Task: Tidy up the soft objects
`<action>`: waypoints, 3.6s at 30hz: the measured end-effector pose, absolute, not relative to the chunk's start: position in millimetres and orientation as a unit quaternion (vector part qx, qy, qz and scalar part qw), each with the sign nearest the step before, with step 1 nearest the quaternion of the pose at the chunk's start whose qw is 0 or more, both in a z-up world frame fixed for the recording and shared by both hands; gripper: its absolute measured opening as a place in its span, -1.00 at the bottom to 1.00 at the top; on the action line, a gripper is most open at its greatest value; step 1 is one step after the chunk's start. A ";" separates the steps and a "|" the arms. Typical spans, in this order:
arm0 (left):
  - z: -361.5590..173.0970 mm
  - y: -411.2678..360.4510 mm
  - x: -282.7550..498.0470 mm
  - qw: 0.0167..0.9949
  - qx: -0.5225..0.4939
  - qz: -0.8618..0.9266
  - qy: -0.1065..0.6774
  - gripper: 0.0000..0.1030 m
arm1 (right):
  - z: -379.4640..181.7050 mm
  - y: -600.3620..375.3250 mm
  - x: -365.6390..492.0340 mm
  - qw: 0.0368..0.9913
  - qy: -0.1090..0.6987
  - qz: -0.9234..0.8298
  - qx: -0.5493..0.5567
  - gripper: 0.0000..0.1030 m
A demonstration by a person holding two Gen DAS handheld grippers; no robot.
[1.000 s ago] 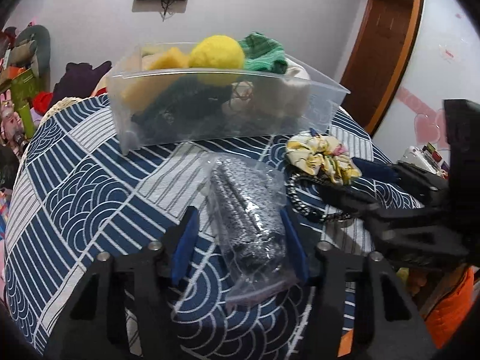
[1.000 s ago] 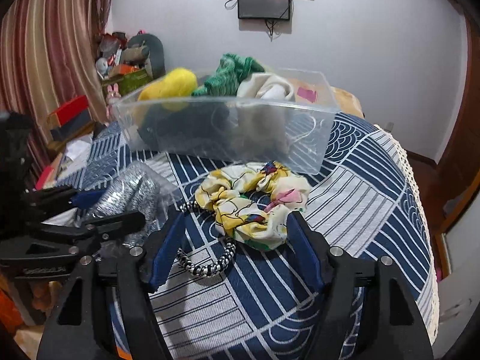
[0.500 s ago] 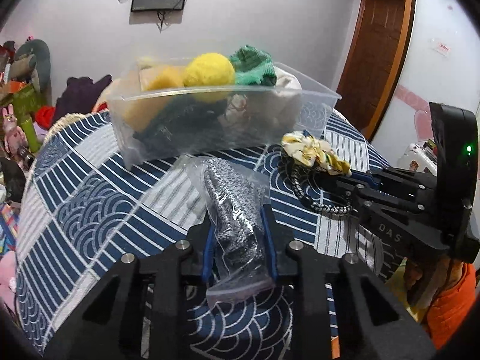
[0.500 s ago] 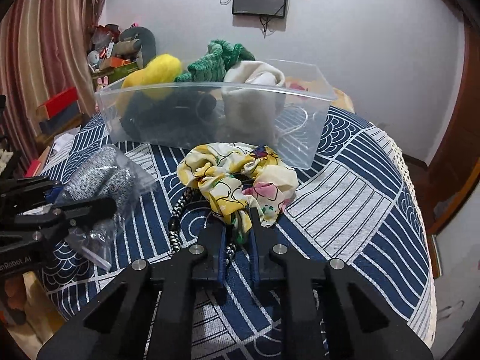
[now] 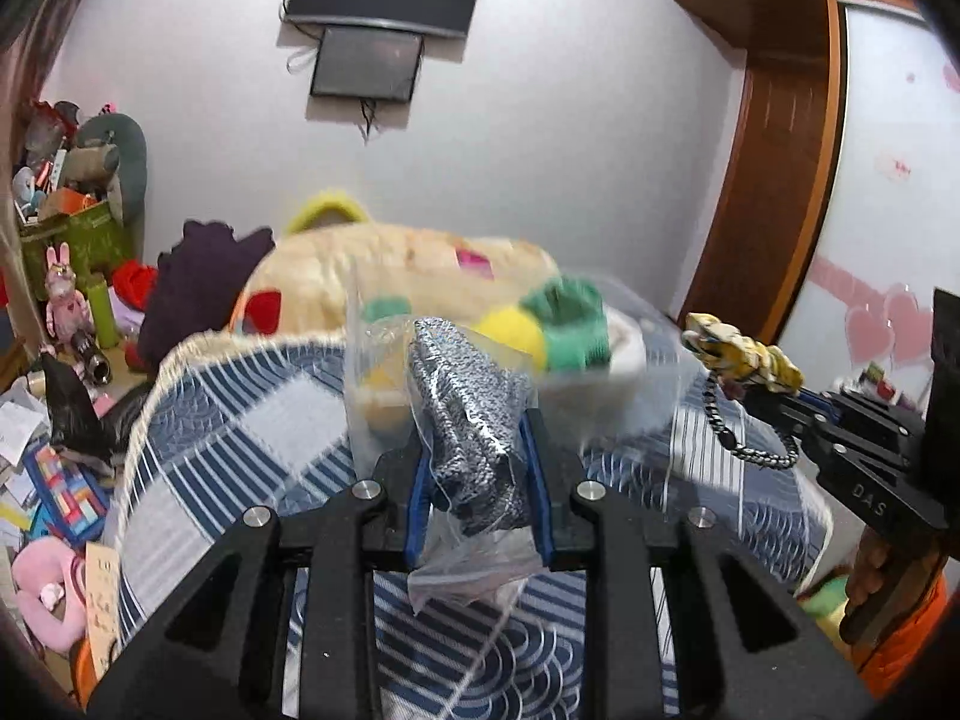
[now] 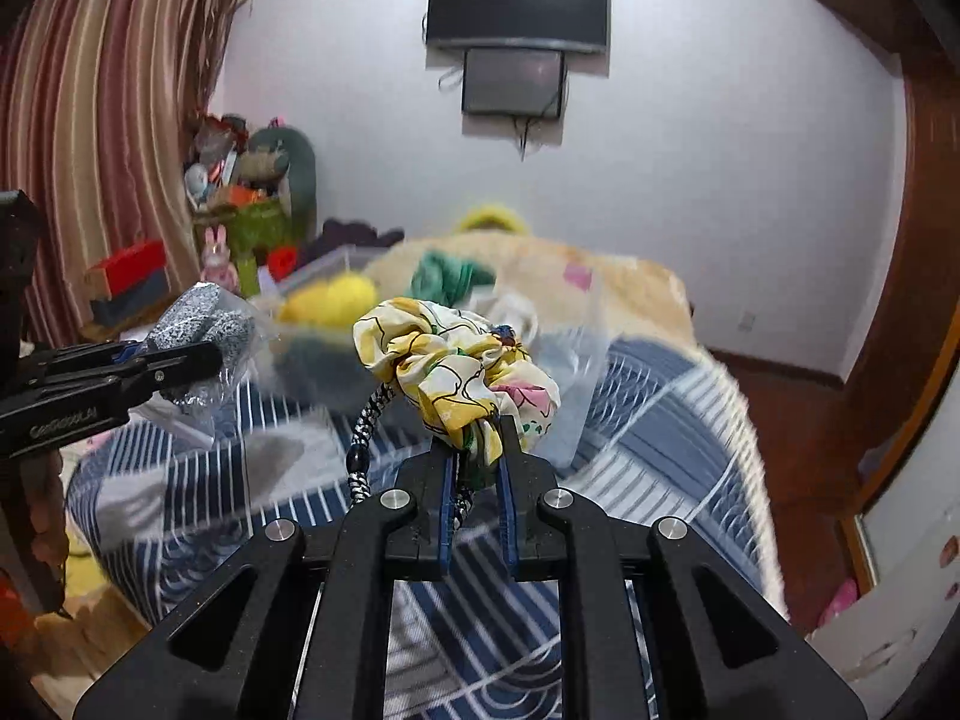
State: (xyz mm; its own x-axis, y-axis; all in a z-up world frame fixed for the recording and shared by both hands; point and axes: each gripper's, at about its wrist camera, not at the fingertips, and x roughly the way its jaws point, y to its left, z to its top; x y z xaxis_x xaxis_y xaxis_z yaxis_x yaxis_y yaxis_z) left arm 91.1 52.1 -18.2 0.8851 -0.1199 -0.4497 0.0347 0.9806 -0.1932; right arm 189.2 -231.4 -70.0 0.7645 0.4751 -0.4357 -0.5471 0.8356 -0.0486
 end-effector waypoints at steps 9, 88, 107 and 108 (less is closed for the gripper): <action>15.6 59.1 128.3 0.976 -0.076 -0.020 0.204 -0.47 | -34.0 -218.0 210.6 0.951 0.157 0.252 -0.085 -0.79; 17.2 10.3 26.2 0.994 -0.045 -0.024 0.098 0.91 | -33.1 -240.7 156.2 0.952 0.101 0.287 -0.024 0.65; 16.3 8.8 24.9 0.994 -0.043 -0.025 0.098 0.93 | -33.9 -242.9 155.6 0.952 0.104 0.288 -0.019 0.65; 16.4 8.7 25.1 0.994 -0.043 -0.024 0.097 0.93 | -34.1 -242.8 155.6 0.952 0.104 0.288 -0.019 0.65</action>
State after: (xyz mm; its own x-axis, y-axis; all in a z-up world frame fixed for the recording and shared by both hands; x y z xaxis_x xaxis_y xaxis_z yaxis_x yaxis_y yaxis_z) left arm 25.1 8.7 16.4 0.9799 -0.0563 -0.1916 0.0394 0.9951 -0.0909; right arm 155.6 -242.8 -34.1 0.8120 0.5450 -0.2087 -0.5529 0.8329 0.0238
